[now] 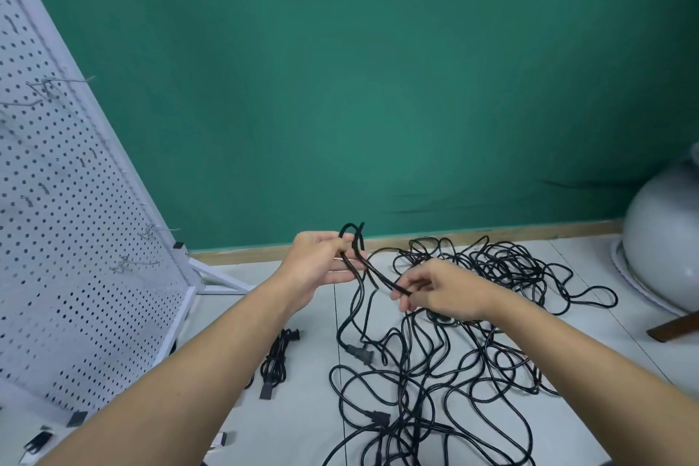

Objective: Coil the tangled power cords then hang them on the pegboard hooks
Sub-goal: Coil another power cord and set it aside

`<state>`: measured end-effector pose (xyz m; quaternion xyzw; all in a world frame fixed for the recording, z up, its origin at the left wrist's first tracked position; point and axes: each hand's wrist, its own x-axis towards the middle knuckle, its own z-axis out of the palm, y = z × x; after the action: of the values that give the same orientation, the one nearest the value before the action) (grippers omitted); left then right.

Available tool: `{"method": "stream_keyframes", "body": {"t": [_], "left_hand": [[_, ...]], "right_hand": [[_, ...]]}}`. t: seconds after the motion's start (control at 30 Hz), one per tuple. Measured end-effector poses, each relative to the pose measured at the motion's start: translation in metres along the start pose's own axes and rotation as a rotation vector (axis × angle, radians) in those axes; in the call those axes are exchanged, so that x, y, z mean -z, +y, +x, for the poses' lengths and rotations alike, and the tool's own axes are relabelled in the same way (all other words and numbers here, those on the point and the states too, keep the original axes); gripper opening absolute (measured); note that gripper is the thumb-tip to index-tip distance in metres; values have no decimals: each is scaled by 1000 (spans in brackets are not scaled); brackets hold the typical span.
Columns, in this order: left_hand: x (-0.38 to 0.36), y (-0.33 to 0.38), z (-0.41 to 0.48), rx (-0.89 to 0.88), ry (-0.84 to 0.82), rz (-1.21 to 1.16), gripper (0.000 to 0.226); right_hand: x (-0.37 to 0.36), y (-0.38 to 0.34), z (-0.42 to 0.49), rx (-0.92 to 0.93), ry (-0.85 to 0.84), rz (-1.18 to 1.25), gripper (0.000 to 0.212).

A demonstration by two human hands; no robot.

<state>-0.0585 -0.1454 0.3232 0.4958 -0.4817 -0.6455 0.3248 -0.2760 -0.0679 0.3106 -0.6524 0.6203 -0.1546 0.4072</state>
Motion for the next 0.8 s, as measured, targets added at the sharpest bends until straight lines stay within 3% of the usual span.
{"method": "stream_keyframes", "body": {"t": [0.1,0.17,0.23,0.3,0.33,0.4,0.43,0.53,0.6,0.8], "left_hand": [[6,-5,1,-11,28,124,17],[9,-10,1,26,31,221,14],[12,-16,1,24,39,550,7],[11,-21,0,-40,35,922,16],[8,-22,-1,-102,34,963,23],[0,-19,-5,-286,26,858,51],[-4,-14,-8,-380,29,788,52],[-13,-5,-11,-541,62,617,24],[-13,-1,-12,-563,102,554,15],[-19,11,-16,-473,94,185,18]], "right_hand": [[9,7,2,26,186,45,25],[15,7,2,35,309,243,26],[19,1,1,45,405,376,29],[20,-7,0,89,468,450,33],[21,-10,-1,116,476,488,33],[20,-18,-2,164,462,552,33],[20,-21,-3,183,452,575,32],[19,-25,-5,227,431,625,30],[20,-26,-7,226,437,613,31],[12,-22,-3,212,524,339,32]]}}
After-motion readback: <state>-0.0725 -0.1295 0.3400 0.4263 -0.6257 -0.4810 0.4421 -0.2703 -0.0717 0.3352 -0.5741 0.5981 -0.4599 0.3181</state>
